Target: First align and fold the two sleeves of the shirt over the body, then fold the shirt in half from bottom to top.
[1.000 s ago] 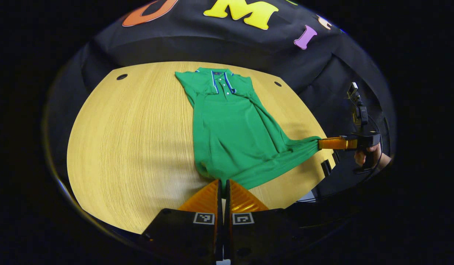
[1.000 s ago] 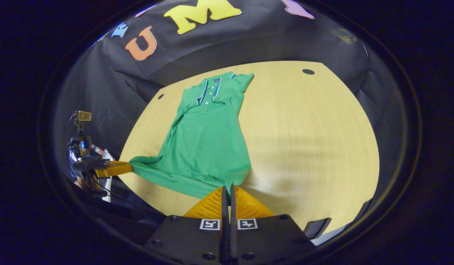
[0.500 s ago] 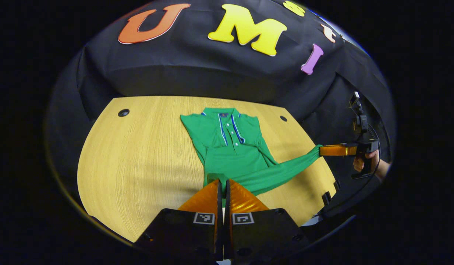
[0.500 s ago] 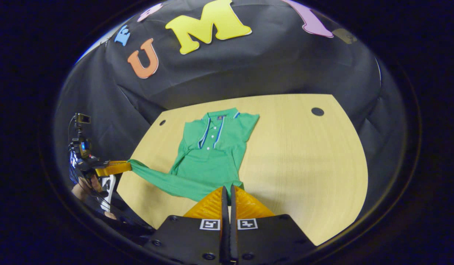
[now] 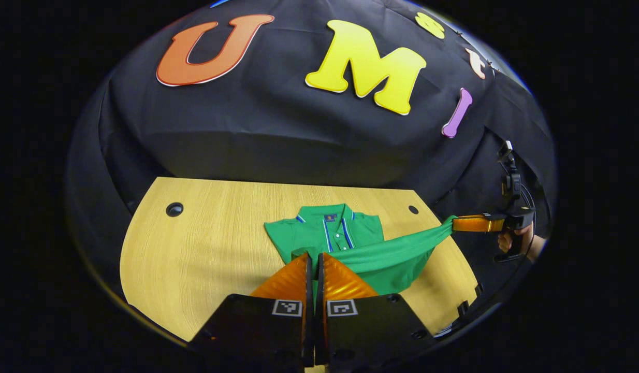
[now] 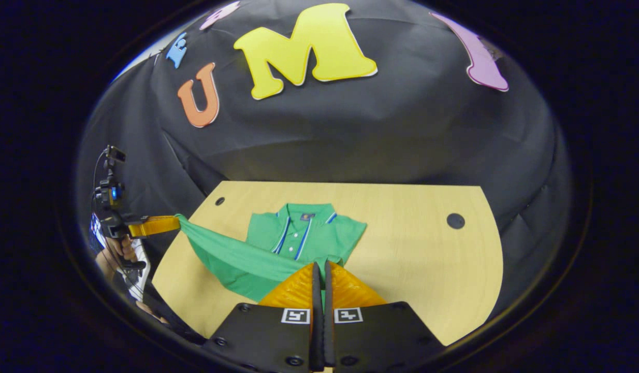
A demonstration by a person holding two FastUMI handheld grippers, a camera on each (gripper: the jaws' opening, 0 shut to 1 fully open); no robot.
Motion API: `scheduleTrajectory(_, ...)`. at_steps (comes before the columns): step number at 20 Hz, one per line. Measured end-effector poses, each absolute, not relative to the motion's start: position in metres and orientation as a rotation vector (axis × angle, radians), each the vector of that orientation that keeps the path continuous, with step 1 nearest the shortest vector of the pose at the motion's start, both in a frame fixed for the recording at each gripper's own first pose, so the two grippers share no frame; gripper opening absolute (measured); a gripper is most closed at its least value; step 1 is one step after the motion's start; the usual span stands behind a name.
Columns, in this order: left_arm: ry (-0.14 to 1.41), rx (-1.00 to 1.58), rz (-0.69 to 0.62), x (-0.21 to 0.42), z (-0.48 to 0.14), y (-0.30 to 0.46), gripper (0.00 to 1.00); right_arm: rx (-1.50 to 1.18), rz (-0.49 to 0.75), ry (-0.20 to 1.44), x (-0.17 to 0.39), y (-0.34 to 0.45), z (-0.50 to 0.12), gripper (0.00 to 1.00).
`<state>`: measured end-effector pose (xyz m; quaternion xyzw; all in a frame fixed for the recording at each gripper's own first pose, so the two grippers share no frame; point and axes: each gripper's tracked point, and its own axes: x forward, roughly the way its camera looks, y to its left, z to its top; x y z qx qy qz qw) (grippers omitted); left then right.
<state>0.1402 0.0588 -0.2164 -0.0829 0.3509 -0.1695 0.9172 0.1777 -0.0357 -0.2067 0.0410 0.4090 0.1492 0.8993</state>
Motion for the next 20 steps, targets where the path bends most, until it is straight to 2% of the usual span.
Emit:
scheduleTrajectory(8, 0.732, -0.157, -0.314, 0.218, -0.269, 0.057, 0.04, 0.077, 0.256, 0.792, 0.264, -0.034, -0.260, 0.02)
scheduleTrajectory(12, 0.747, -0.196, -0.265, 0.274, -0.325, 0.056, 0.04, 0.000, 0.237, 0.765, 0.319, -0.032, -0.310, 0.02)
scheduleTrajectory(16, 0.754, -0.181, -0.229, 0.302, -0.365, 0.060, 0.04, -0.011, 0.221, 0.781, 0.347, -0.027, -0.351, 0.02)
scheduleTrajectory(19, 0.805, -0.145, -0.206, 0.308, -0.401, 0.061, 0.04, -0.009, 0.200, 0.813, 0.348, -0.030, -0.379, 0.02)
scheduleTrajectory(20, 0.817, -0.147, -0.195, 0.309, -0.410, 0.061, 0.04, -0.016, 0.188, 0.823, 0.349, -0.031, -0.385, 0.06)
